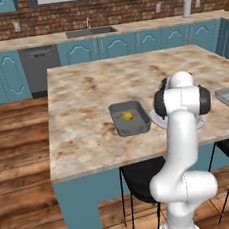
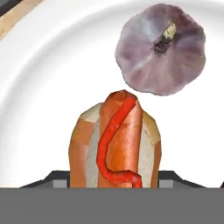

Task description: Place one cooked food and one vegetable from the large plate to each tupperware container.

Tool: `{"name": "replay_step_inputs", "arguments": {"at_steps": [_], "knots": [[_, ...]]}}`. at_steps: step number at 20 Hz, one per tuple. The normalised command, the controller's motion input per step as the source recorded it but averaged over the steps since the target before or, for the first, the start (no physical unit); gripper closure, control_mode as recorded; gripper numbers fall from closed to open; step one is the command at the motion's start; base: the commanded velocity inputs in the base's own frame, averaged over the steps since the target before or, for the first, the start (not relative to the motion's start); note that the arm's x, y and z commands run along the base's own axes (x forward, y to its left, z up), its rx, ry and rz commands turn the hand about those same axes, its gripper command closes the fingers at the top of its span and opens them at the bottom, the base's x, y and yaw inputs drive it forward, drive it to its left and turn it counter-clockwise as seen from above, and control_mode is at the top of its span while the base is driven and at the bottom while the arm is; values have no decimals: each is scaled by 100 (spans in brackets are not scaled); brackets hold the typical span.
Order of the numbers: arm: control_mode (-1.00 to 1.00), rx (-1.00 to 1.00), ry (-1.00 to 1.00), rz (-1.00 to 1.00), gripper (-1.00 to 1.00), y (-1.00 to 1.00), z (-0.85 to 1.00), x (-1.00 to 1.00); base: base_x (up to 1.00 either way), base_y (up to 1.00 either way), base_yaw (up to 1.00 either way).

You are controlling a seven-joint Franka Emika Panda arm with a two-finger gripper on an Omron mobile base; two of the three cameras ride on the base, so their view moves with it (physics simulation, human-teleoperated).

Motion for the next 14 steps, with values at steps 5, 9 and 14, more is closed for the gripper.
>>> {"name": "replay_step_inputs", "arguments": {"at_steps": [5,9,14], "knots": [[-100,-3,-1,-9,100,45,92,-49,0,0,0],[-100,0,-6,-34,100,92,74,-86,0,0,0],[-100,0,0,-44,100,100,13,-19,0,0,0]]}}
